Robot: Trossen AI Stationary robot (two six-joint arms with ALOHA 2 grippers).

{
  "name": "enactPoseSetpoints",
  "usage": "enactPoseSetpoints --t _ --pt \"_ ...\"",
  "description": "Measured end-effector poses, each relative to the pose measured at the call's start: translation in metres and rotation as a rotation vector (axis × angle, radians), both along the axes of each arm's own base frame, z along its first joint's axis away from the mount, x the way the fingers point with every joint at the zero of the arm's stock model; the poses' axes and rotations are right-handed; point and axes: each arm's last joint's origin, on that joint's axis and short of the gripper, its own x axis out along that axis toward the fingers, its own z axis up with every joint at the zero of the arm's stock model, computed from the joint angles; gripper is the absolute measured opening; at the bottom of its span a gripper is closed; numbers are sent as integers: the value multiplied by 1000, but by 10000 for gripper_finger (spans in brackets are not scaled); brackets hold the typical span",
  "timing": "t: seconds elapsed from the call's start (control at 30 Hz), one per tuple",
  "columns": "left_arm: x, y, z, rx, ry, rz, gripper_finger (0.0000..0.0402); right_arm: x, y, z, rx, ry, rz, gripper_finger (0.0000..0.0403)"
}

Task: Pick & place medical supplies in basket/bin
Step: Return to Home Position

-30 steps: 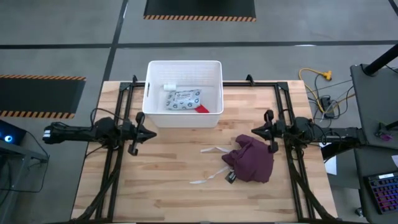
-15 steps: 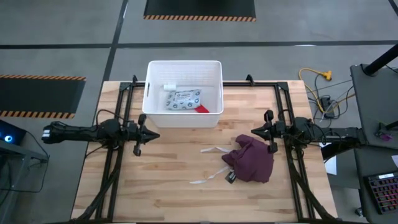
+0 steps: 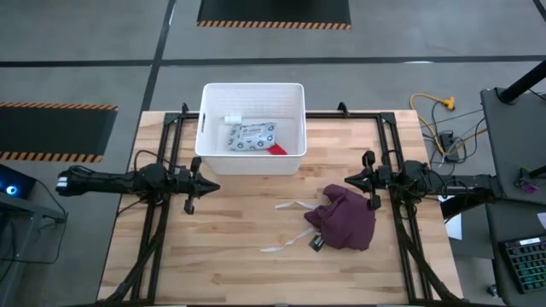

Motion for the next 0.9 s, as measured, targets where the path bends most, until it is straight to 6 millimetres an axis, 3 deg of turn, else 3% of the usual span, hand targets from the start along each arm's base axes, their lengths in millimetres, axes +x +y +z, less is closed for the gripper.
enactPoseSetpoints --t 0.9 --pt "1 0 -2 0 24 0 0 0 0 0 0 1 1 9"
